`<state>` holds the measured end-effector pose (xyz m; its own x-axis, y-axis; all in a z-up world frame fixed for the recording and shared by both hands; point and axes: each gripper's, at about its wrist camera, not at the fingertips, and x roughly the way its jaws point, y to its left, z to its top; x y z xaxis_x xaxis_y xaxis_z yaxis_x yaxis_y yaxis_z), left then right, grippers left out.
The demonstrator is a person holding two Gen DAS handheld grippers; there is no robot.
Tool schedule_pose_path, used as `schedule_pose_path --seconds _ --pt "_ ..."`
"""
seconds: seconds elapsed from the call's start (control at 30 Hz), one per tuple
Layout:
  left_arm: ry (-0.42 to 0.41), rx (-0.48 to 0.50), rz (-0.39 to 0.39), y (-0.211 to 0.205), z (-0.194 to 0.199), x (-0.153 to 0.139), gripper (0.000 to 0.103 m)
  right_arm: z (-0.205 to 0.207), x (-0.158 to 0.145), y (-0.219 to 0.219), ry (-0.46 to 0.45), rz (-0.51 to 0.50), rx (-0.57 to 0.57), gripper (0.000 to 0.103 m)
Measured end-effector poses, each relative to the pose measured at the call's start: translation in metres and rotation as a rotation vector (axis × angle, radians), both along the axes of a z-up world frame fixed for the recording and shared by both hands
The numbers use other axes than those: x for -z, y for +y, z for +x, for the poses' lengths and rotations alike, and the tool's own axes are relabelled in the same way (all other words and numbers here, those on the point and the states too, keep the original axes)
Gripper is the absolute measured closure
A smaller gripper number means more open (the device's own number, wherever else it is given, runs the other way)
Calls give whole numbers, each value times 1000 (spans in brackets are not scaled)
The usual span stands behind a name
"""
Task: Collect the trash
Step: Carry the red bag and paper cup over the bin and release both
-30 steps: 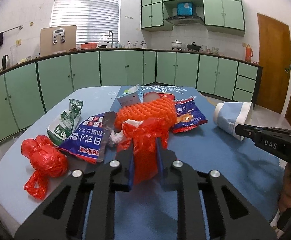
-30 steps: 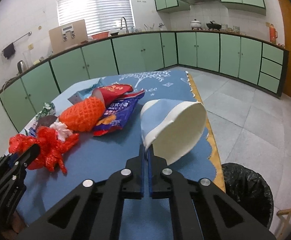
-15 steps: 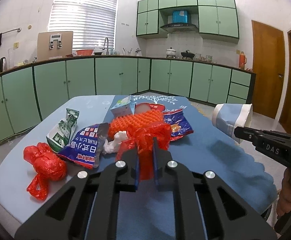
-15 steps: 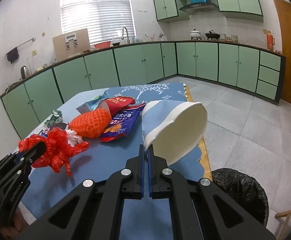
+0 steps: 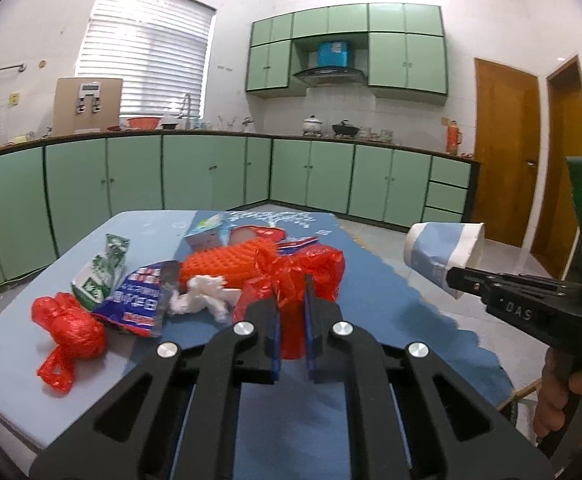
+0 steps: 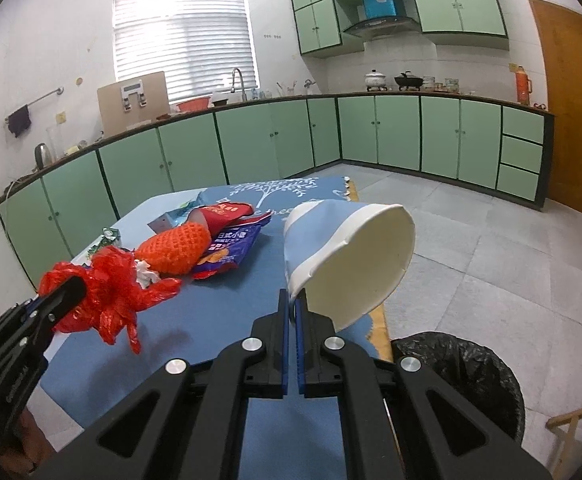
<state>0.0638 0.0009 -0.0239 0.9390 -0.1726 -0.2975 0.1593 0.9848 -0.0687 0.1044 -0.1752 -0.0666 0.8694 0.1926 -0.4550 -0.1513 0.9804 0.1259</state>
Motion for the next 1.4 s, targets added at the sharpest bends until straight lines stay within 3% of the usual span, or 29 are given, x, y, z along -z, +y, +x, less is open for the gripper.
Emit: schedule_pose_path --seconds 0.37,0.67,1.03,1.4 --pt "-17 138 -4 -50 5 -1 96 -22 5 -53 -2 12 144 100" --pt "29 260 -26 -109 34 -4 96 -39 13 -109 11 14 317 100" --pt "127 393 -10 -181 54 13 96 -48 44 -147 87 55 398 100" --pt "217 422 28 -212 73 31 90 -42 75 -164 178 97 418 99"
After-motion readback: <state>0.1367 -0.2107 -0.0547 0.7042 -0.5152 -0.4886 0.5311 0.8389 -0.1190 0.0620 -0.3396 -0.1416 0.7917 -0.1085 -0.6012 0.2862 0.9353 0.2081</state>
